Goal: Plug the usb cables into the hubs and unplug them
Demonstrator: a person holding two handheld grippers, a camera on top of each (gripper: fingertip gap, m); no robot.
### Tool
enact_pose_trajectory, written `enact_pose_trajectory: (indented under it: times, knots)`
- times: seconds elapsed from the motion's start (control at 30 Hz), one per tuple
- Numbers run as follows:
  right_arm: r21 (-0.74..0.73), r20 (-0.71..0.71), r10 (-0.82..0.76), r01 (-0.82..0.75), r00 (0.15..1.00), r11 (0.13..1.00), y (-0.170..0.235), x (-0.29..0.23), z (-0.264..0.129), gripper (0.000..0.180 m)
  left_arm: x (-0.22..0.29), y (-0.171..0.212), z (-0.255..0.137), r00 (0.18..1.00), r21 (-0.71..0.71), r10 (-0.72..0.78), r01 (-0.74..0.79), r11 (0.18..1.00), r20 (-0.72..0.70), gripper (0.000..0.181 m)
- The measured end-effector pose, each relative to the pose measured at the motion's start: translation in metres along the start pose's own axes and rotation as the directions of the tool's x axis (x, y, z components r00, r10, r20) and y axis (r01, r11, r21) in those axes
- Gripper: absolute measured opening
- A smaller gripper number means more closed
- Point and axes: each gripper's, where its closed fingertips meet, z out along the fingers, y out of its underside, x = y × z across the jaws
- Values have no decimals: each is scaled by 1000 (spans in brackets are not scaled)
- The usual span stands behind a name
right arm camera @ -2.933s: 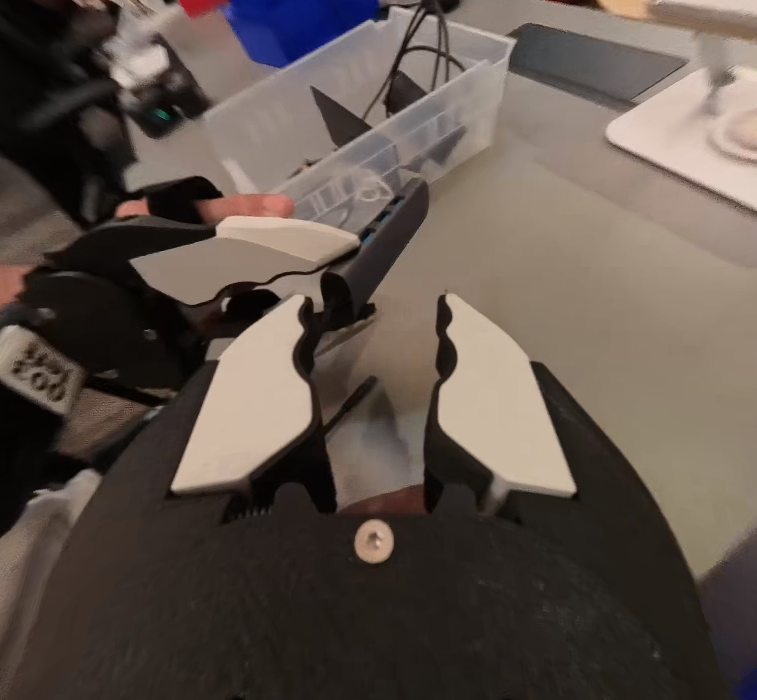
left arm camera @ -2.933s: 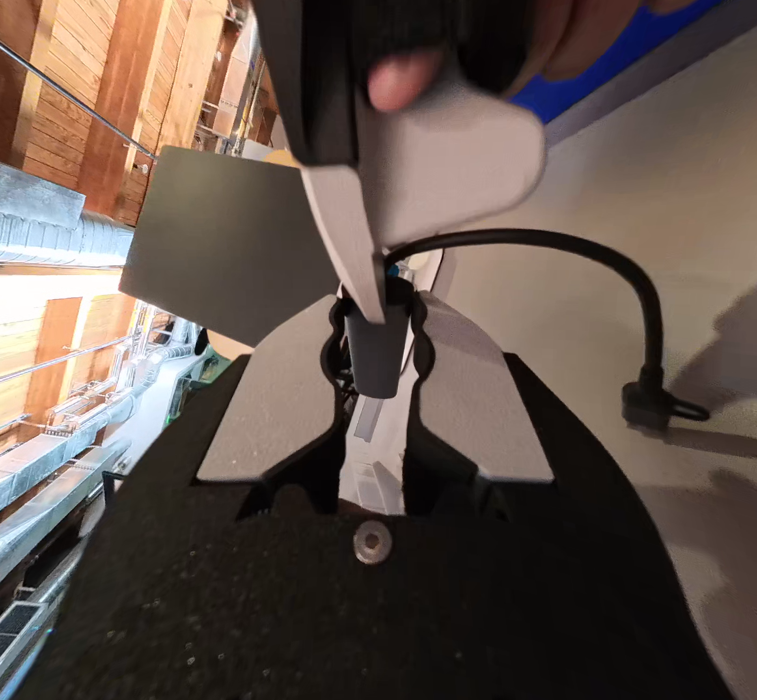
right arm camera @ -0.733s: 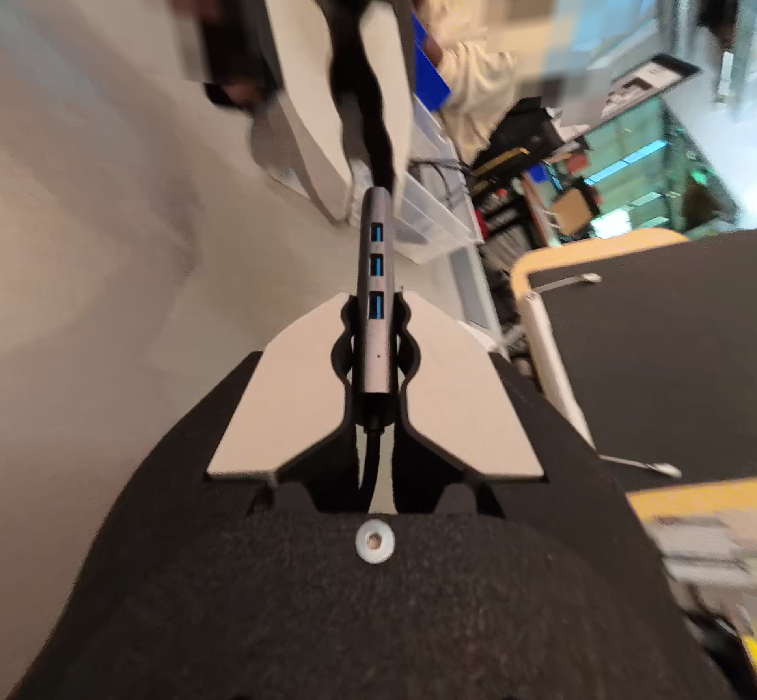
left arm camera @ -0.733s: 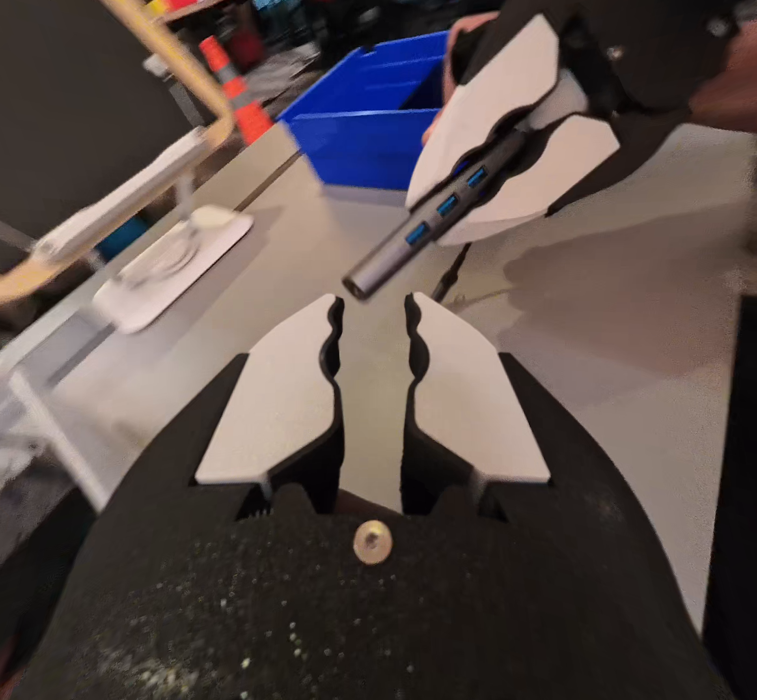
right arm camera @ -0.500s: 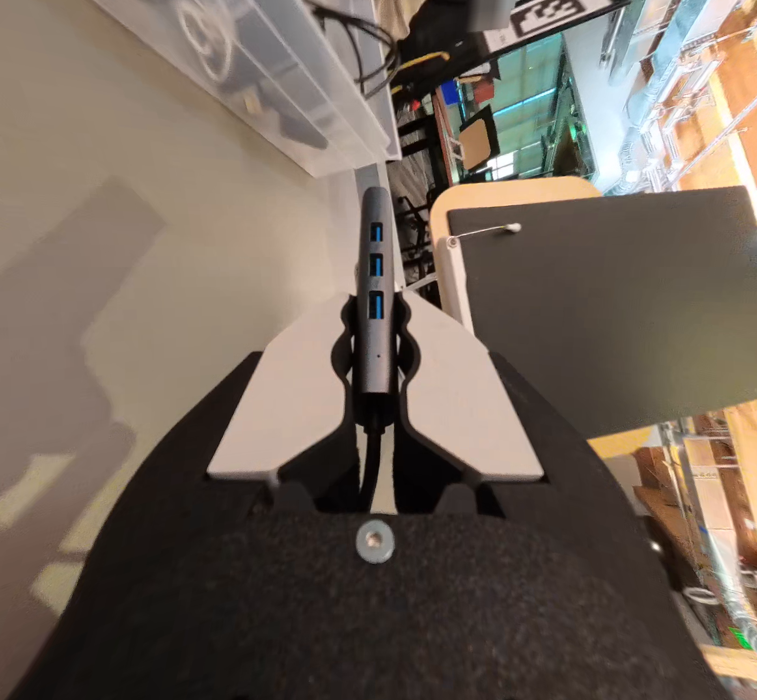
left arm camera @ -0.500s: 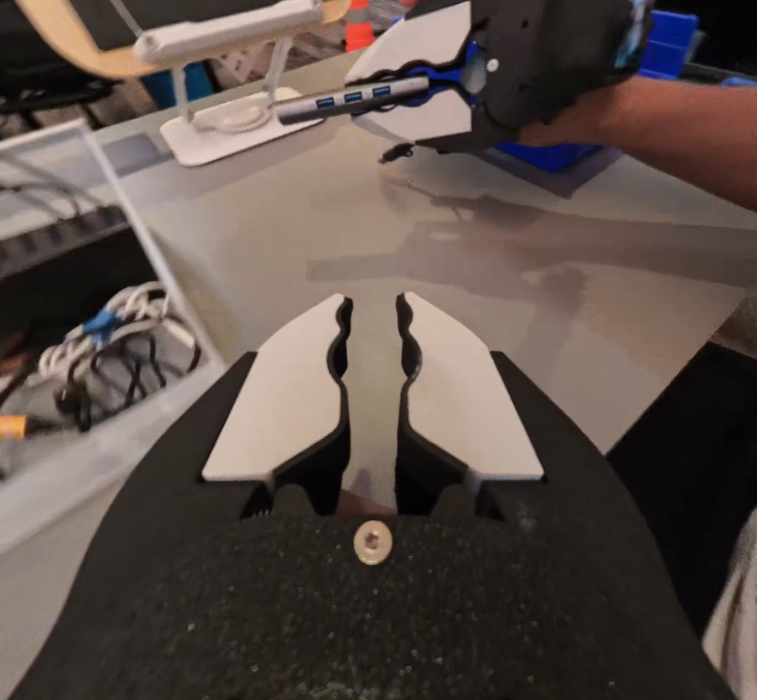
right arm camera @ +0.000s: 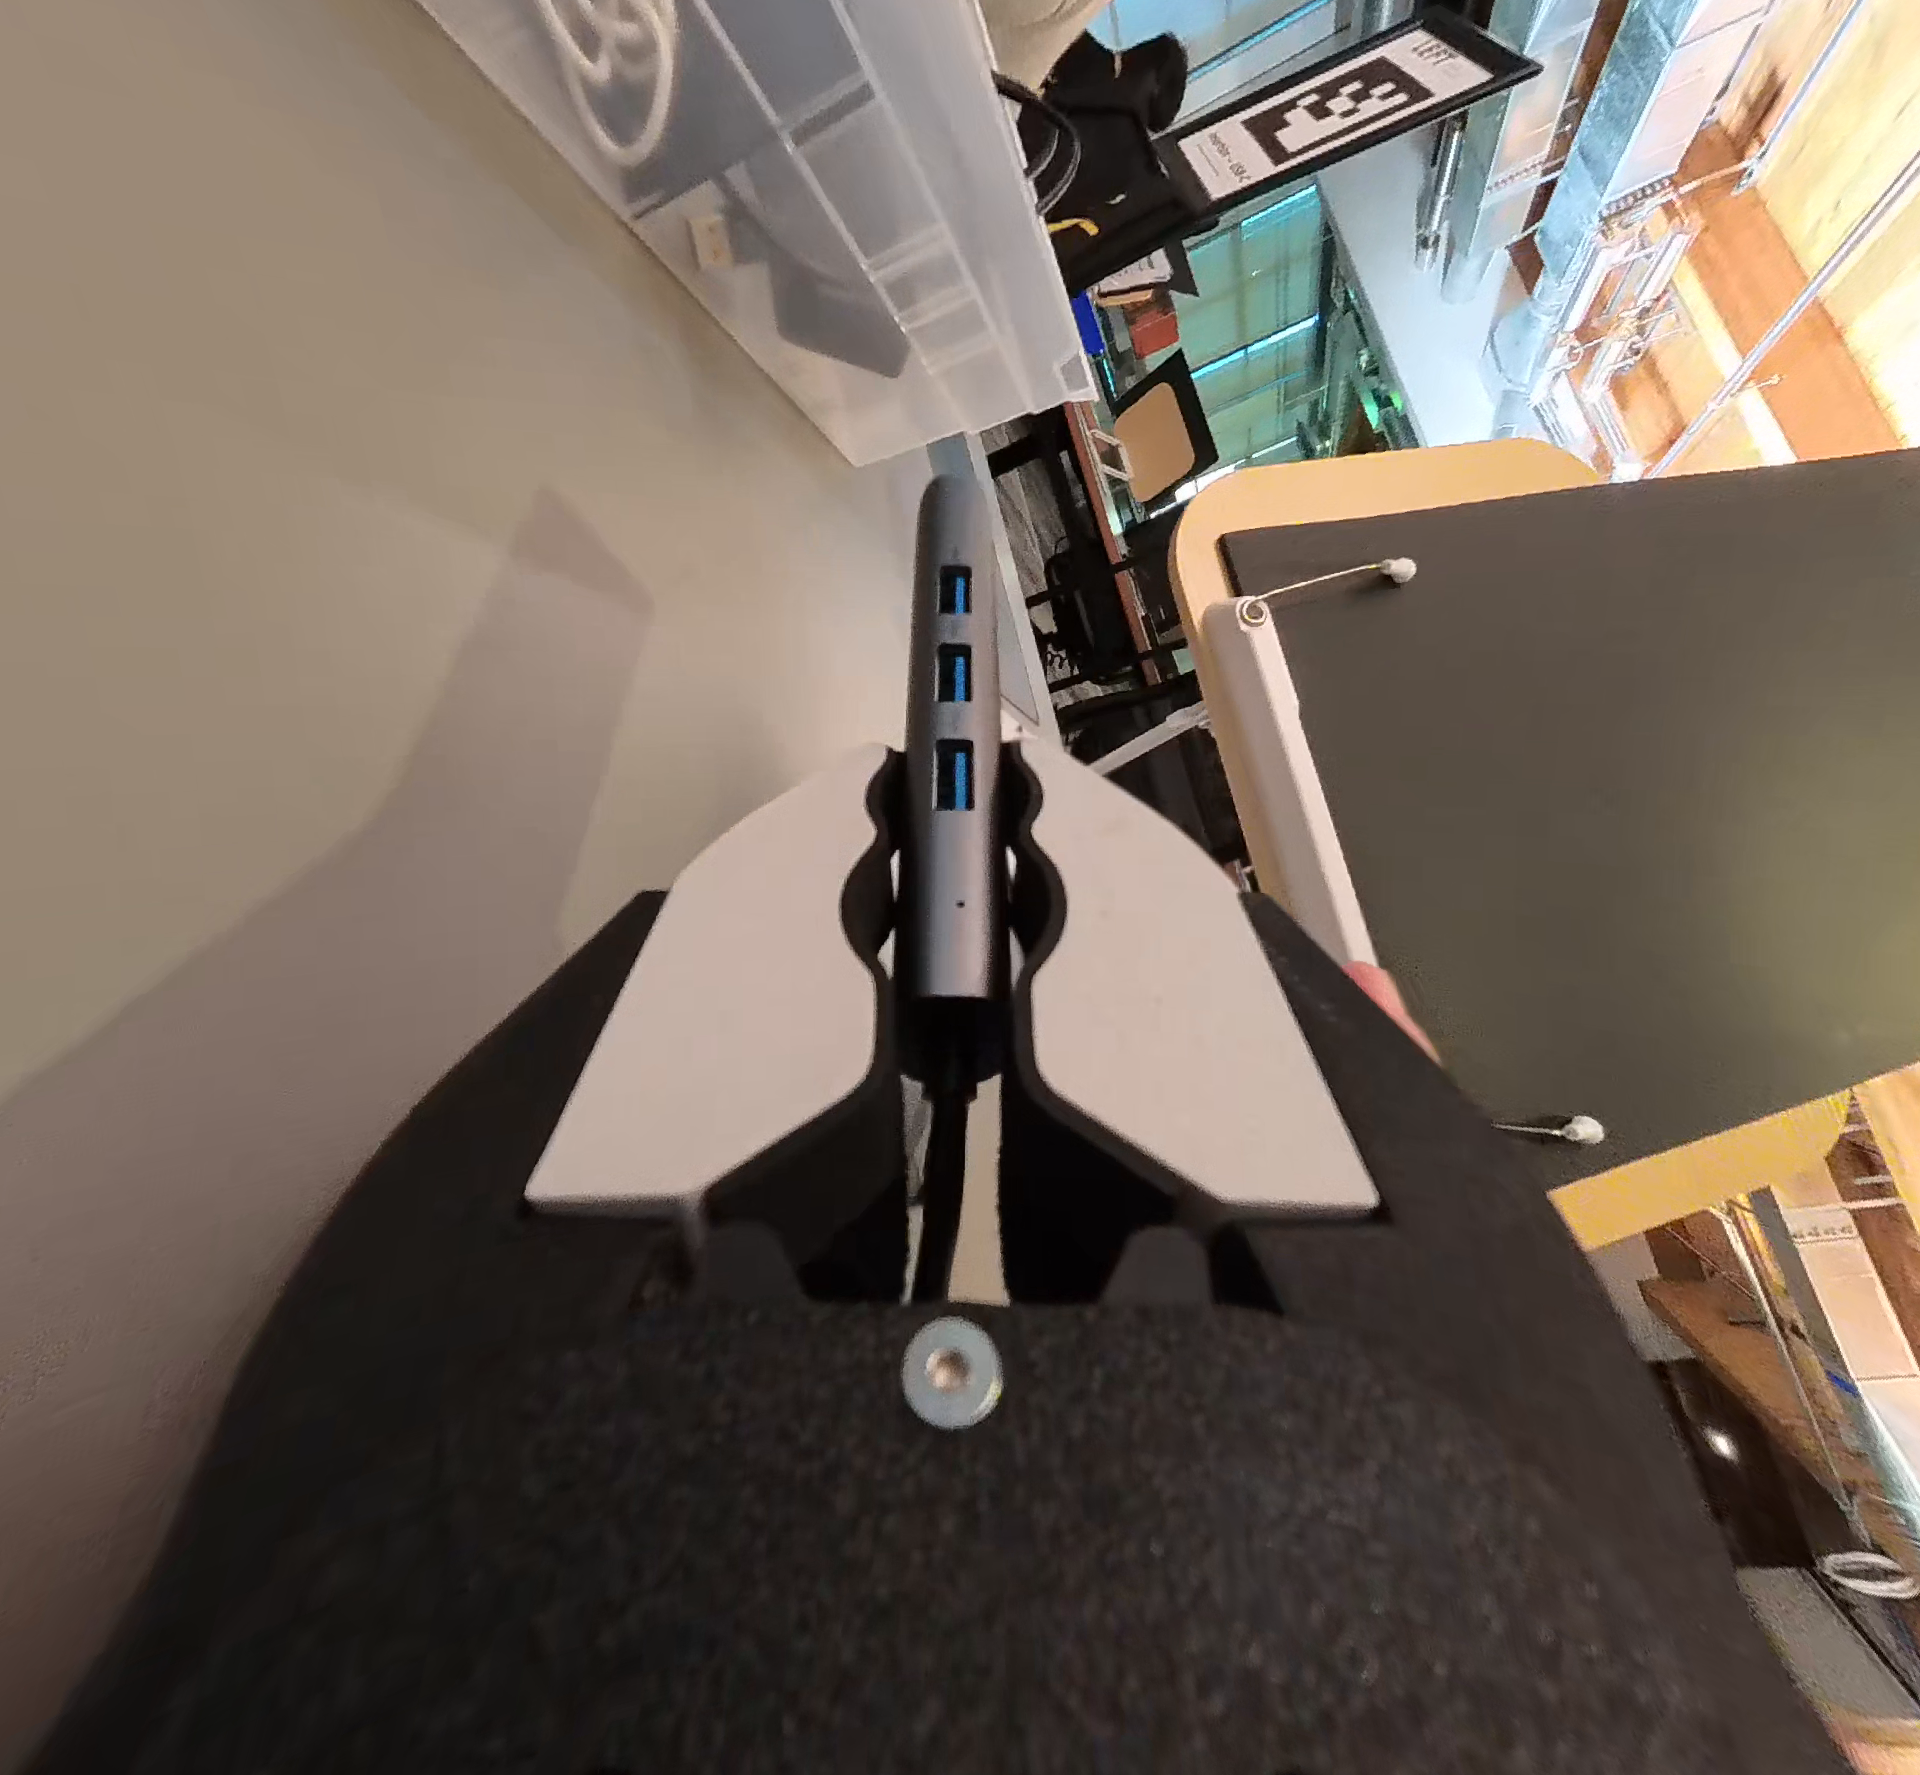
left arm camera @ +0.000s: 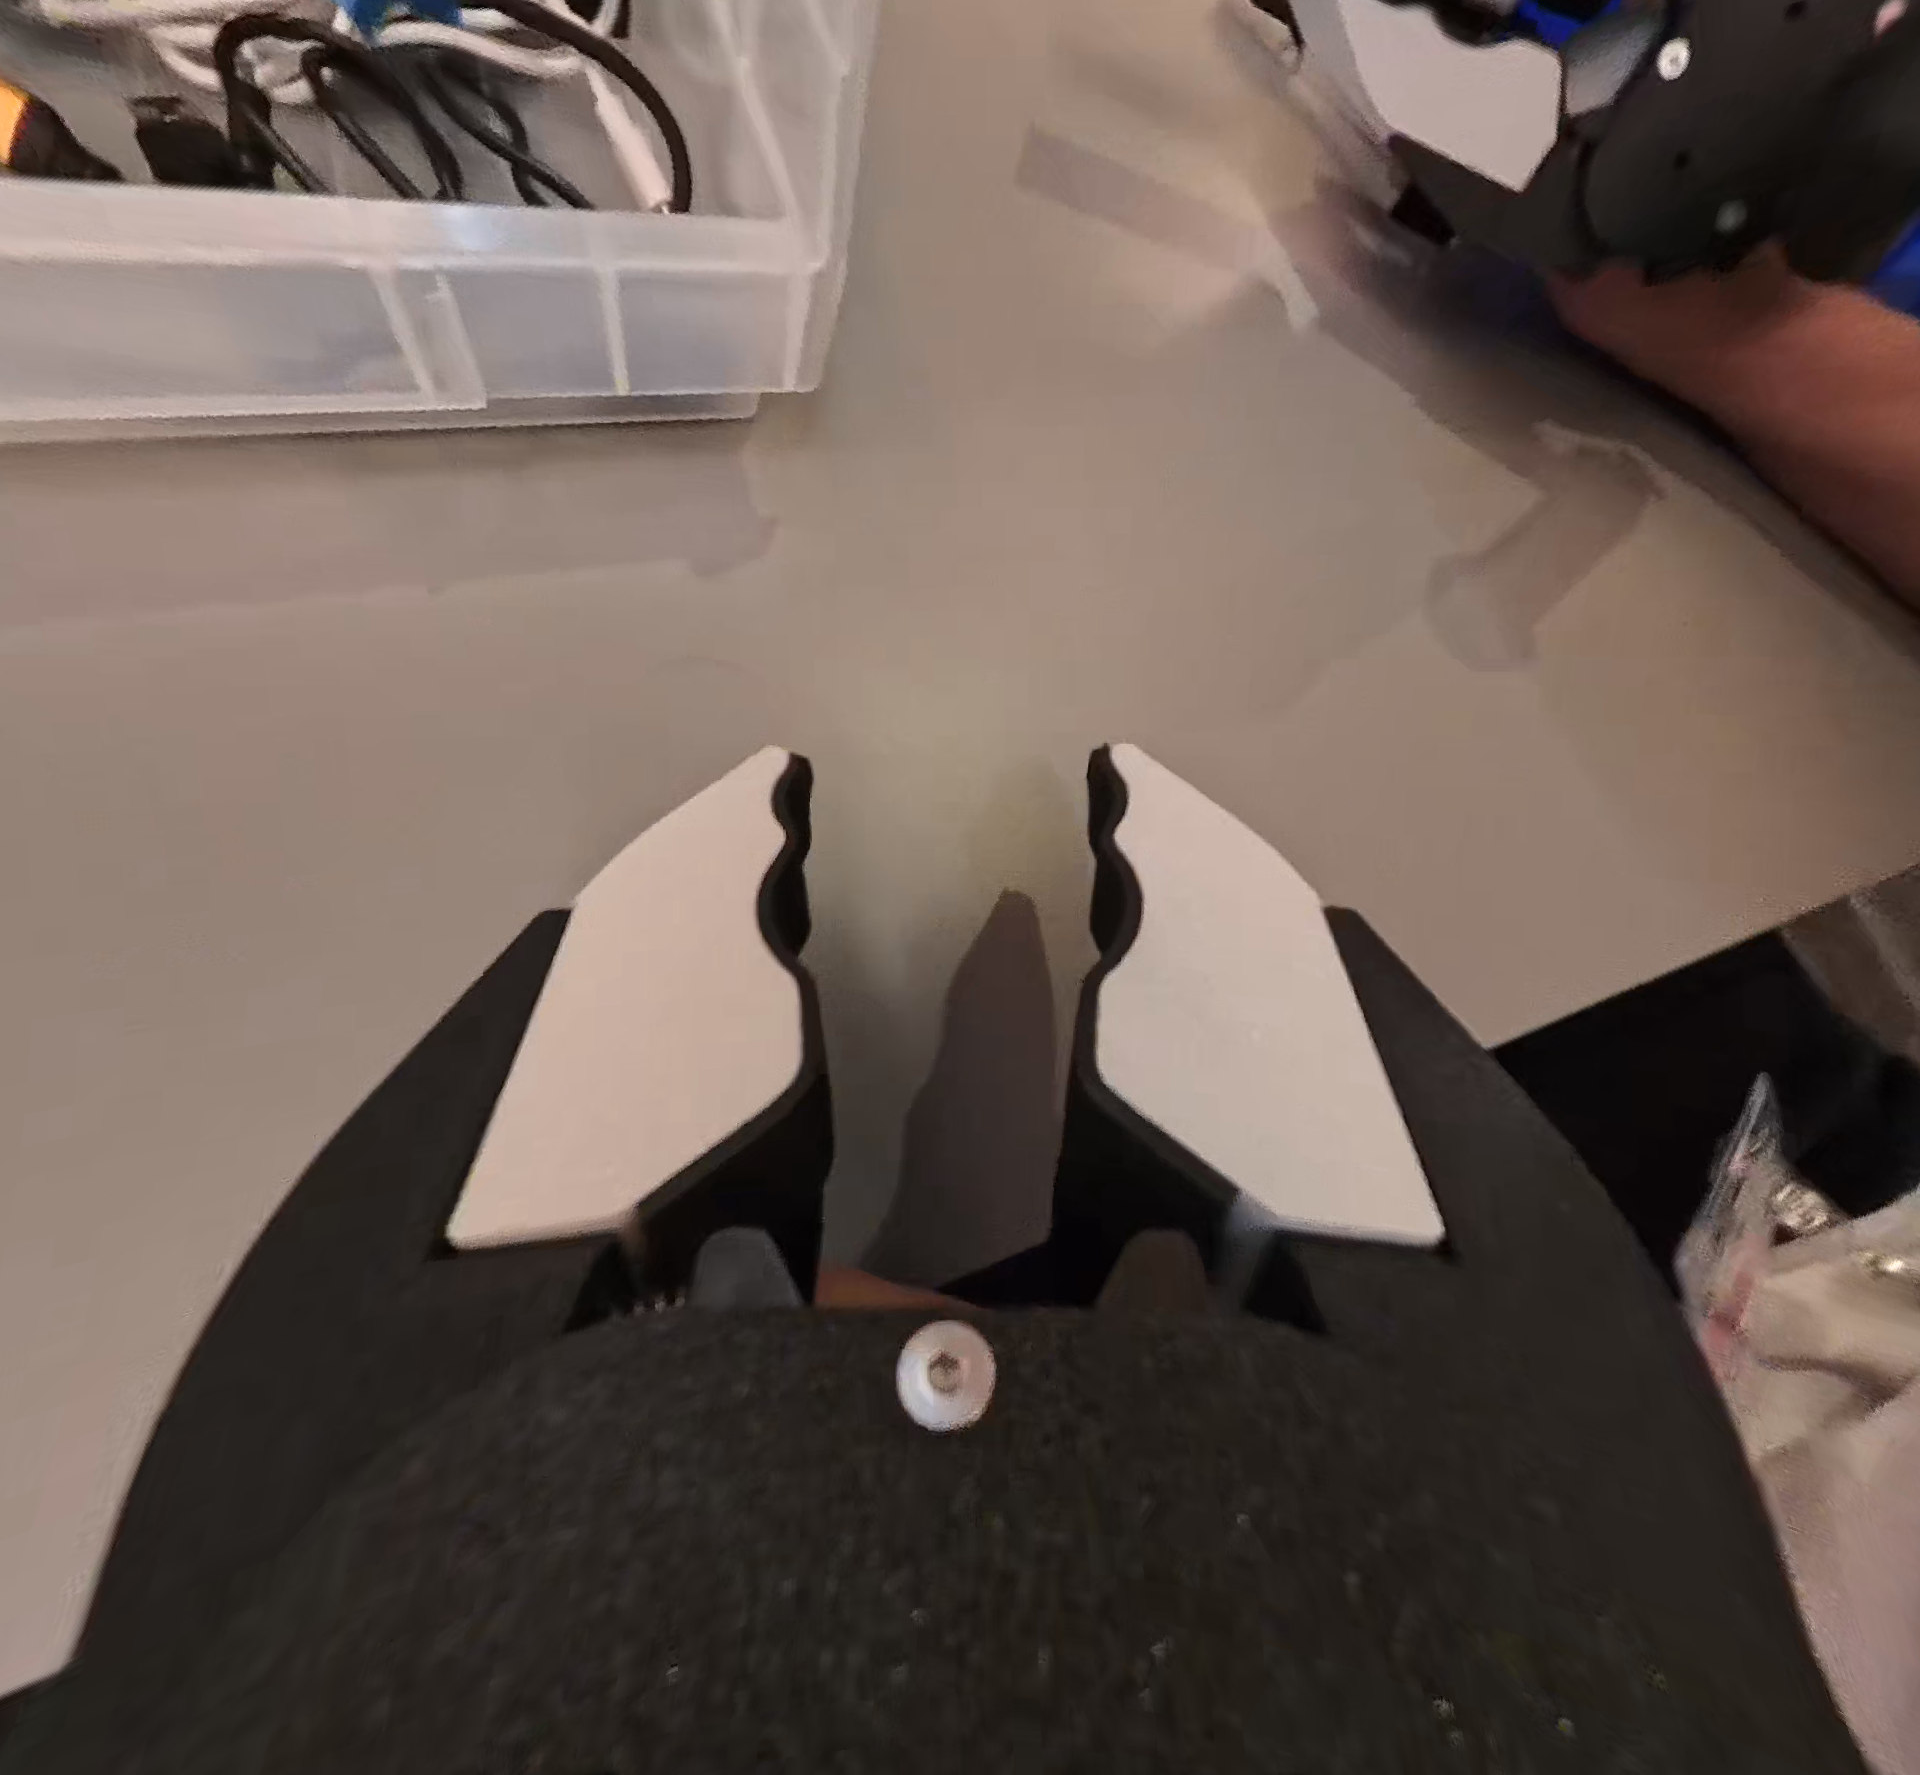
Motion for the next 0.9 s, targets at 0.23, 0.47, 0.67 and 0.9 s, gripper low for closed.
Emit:
enact_pose_trajectory:
  times: [0.23,0.47,0.67,0.9]
  knots:
    - [21,-9,36,-36,999,999,-2,7,-2,17,-12,-7,10,998,-4,-11,11,1000,63,57]
    - [15,7,66,-66,998,998,1,5,0,17,-12,-11,12,996,-13,20,-19,1000,83,50]
    - [10,23,62,-63,998,998,1,2,1,17,-59,-91,-10,980,49,-130,124,991,149,47]
    - [21,41,87,-88,995,996,1,1,0,17,-132,-128,31,951,-202,-189,240,949,245,50]
